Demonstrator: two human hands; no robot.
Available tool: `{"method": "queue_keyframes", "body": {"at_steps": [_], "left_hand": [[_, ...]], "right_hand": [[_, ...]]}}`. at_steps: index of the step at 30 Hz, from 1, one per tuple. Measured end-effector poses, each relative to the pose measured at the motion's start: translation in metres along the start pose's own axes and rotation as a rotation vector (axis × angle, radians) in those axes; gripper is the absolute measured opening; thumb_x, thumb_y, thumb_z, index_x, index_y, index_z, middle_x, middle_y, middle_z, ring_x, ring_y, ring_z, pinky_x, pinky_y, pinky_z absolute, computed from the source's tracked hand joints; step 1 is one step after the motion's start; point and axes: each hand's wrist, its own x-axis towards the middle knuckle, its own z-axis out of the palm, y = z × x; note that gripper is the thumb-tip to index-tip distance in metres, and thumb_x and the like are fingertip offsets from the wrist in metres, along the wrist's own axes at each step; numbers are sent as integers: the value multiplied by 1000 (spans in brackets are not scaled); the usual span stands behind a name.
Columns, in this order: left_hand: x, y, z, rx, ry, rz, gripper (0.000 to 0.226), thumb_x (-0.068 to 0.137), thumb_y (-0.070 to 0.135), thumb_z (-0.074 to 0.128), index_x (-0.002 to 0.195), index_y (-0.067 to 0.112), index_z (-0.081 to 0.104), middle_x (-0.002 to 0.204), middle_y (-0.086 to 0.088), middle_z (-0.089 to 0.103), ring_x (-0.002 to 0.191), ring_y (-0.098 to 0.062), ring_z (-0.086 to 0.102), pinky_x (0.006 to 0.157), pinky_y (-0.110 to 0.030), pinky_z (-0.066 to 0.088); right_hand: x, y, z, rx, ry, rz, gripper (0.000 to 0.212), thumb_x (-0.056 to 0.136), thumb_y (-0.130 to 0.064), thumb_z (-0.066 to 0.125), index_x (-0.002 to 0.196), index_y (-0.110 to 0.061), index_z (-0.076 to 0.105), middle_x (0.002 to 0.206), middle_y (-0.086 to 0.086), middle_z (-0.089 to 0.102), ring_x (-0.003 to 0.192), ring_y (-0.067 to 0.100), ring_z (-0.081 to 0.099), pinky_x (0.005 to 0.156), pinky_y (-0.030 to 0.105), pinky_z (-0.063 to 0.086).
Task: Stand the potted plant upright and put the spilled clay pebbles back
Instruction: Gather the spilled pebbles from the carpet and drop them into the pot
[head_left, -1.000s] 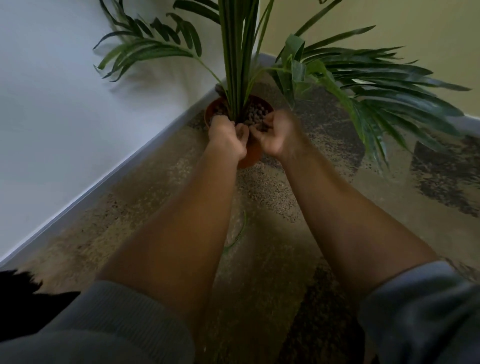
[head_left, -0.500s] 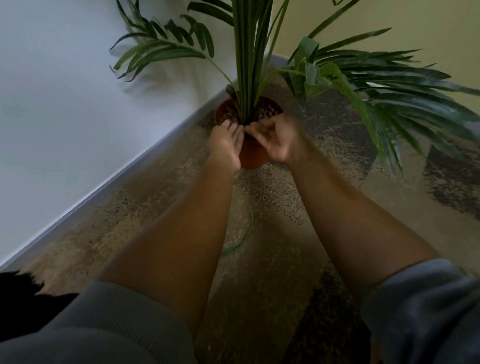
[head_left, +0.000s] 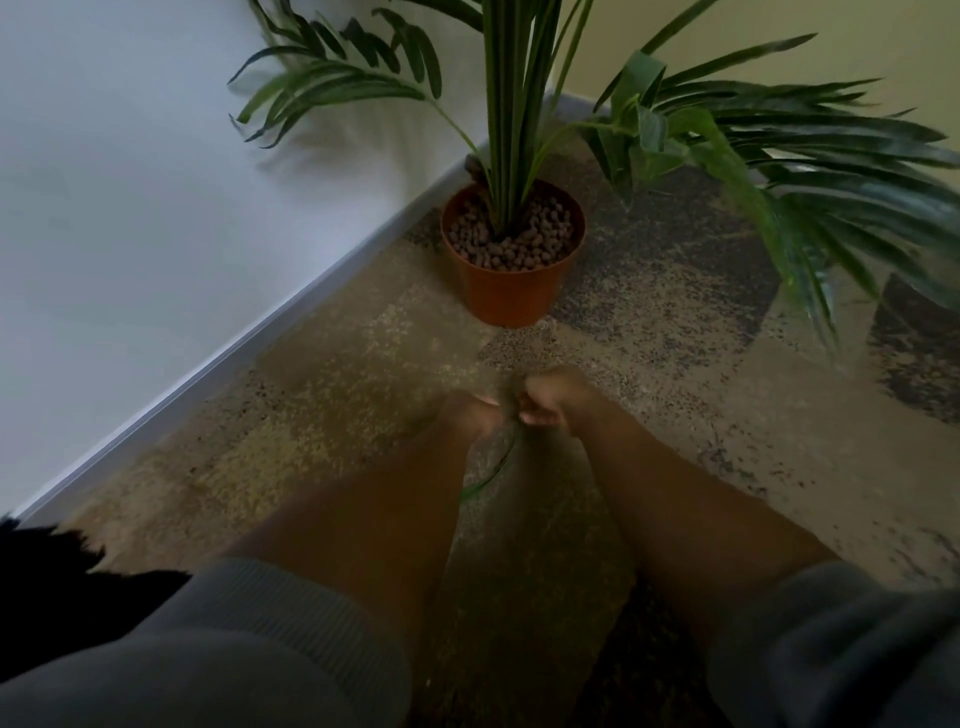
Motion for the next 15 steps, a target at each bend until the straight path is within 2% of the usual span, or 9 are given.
{"method": "queue_keyframes", "body": {"at_steps": [3, 7, 9, 10, 12, 15], "left_hand": [[-8, -3, 2, 109, -33, 22, 31, 76, 17, 78, 105, 14, 67, 102, -2, 60, 85, -15, 59, 70, -24, 45], [-9, -12, 10, 238, -55, 81, 37, 63, 18, 89, 94, 12, 70, 96, -6, 71, 85, -22, 67, 67, -29, 52], [-7, -13, 13, 335, -62, 107, 38, 61, 25, 89, 94, 14, 74, 95, -5, 73, 81, -20, 67, 63, -28, 50], [-7, -13, 15, 382, -48, 124, 38, 61, 27, 89, 95, 16, 75, 96, -4, 73, 82, -20, 67, 67, -29, 52], [-5, -14, 18, 411, -12, 137, 33, 66, 25, 86, 96, 17, 76, 99, -5, 72, 89, -23, 67, 80, -35, 56], [-2, -16, 19, 346, 41, 117, 19, 73, 20, 79, 91, 14, 77, 100, -8, 73, 92, -24, 68, 86, -36, 57]], "right_hand": [[3, 16, 7, -122, 29, 20, 12, 91, -14, 60, 82, -8, 62, 91, 10, 66, 76, 22, 66, 61, 31, 60], [0, 24, 13, -187, 70, 23, 15, 86, -11, 65, 72, -8, 61, 79, 10, 65, 68, 23, 67, 55, 33, 60], [-2, 24, 16, -174, 47, 26, 15, 79, -4, 67, 64, -6, 64, 70, 11, 67, 55, 21, 67, 46, 29, 57], [-3, 24, 16, -168, 36, 29, 20, 75, 0, 66, 57, -7, 63, 62, 10, 66, 46, 20, 64, 43, 29, 56], [-4, 24, 18, -169, 25, 31, 26, 74, 2, 63, 50, -8, 62, 53, 9, 64, 38, 18, 60, 48, 32, 57], [0, 27, 18, -146, 21, 20, 23, 84, -2, 58, 63, -5, 66, 60, 11, 67, 45, 19, 62, 57, 34, 60]]}}
